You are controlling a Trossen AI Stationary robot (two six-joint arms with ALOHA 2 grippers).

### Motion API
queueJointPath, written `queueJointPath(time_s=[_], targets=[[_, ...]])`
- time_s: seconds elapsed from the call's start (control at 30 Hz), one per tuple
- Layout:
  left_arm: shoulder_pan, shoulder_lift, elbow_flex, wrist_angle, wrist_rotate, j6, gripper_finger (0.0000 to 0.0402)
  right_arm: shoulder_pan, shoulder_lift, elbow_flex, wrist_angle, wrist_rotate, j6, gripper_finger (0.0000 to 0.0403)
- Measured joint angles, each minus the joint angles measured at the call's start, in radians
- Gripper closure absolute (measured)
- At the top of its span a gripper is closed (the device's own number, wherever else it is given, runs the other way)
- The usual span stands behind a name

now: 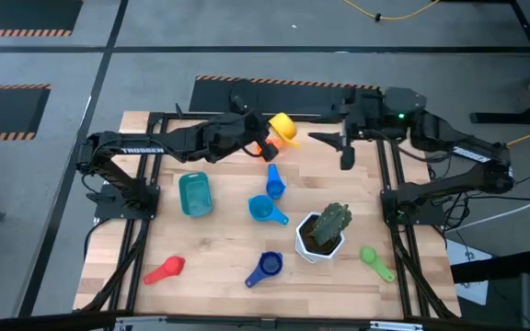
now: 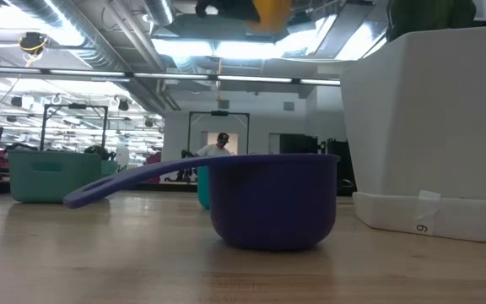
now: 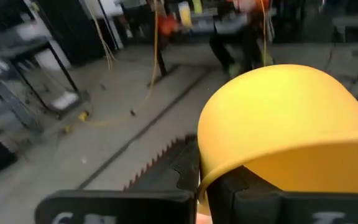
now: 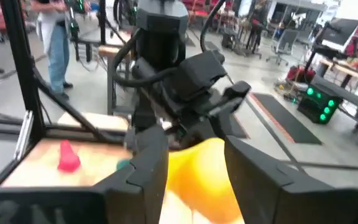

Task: Nest measuring cups in basket
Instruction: Stack the yellow measuring cup on top of the light blue measuring cup

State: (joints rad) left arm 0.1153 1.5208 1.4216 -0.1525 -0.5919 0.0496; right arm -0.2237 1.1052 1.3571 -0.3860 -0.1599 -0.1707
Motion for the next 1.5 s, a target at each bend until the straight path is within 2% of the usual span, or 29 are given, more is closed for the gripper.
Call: queueJointPath(time_s=[0.13, 0.33, 0.5, 0.63, 0.9, 1.1, 1.2, 1.27, 1.4, 1.5], targets=[[-0.001, 0.000, 0.000, -0.160, 0.107, -0.097, 0.0395, -0.020, -0.078, 0.000, -0.148, 0.057, -0.014, 0.0241], [-0.001, 0.000, 0.000, -0.392, 0.357, -0.300, 0.0396, -0.058, -0.173, 0.000, -0.363, 0.100, -0.023, 0.0241], [-0.006, 0.000, 0.000, -0.547, 0.535, -0.414, 0.0396, -0.068, -0.221, -0.009, -0.411, 0.098, 0.009, 0.0241], [-0.006, 0.000, 0.000, -0.583, 0.633, -0.439, 0.0397, -0.068, -0.242, -0.050, -0.395, 0.098, 0.009, 0.0240], [0.009, 0.000, 0.000, -0.581, 0.729, -0.437, 0.0397, -0.068, -0.244, -0.176, -0.369, 0.097, 0.009, 0.0240], [0.011, 0.000, 0.025, -0.586, 0.741, -0.432, 0.0397, -0.070, -0.244, -0.259, -0.325, 0.103, 0.008, 0.0240], [0.012, 0.022, 0.094, -0.594, 0.741, -0.418, 0.0397, -0.087, -0.244, -0.292, -0.312, 0.114, 0.006, 0.0240], [0.012, 0.049, 0.157, -0.668, 0.726, -0.385, 0.0397, -0.107, -0.244, -0.304, -0.313, 0.116, 0.006, 0.0240], [0.012, 0.146, 0.311, -0.787, 0.717, -0.346, 0.0397, -0.141, -0.243, -0.317, -0.322, 0.114, 0.007, 0.0240], [0.012, 0.236, 0.388, -0.847, 0.754, -0.312, 0.0397, -0.159, -0.244, -0.317, -0.321, 0.115, 0.008, 0.0240]])
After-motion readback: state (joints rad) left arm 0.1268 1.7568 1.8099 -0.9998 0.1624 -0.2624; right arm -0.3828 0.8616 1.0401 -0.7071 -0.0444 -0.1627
